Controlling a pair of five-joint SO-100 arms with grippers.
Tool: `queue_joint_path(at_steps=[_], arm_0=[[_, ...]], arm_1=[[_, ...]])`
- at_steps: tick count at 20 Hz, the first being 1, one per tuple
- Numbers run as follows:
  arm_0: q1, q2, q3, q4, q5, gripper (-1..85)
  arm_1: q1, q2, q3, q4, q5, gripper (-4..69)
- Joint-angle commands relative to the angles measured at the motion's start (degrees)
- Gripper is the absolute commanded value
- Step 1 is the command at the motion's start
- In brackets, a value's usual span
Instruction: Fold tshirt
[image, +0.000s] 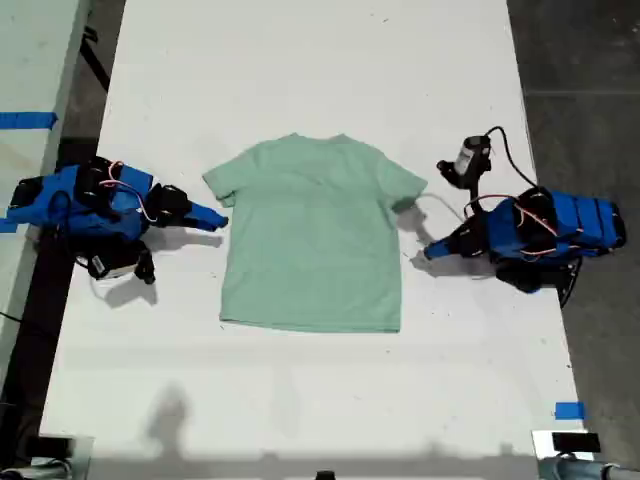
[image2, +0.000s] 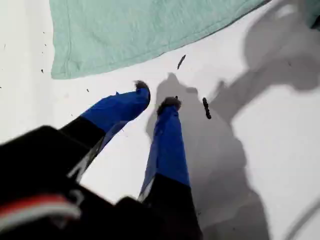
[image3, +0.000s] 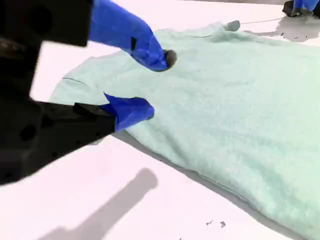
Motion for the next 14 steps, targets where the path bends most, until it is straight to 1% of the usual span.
queue_joint_path(at_steps=[1, 9, 12, 14], arm_0=[[-0.2, 6.2, 0.4, -0.4, -4.2, 1.2], [-0.5, 6.2, 0.4, -0.4, -4.6, 1.0], [-1.8, 6.2, -0.9, -2.3, -6.2, 0.1], [-0.8, 6.1, -2.2, -4.5, -6.2, 0.1]], arm_1=[[1.3, 0.8, -0.7, -0.5, 33.6, -1.4], [1.2, 0.8, -0.7, -0.5, 33.9, -1.4], [-0.8, 0.8, -1.5, -0.1, 36.2, -1.4], [-1.5, 0.8, -3.5, 0.3, 36.7, -1.4]])
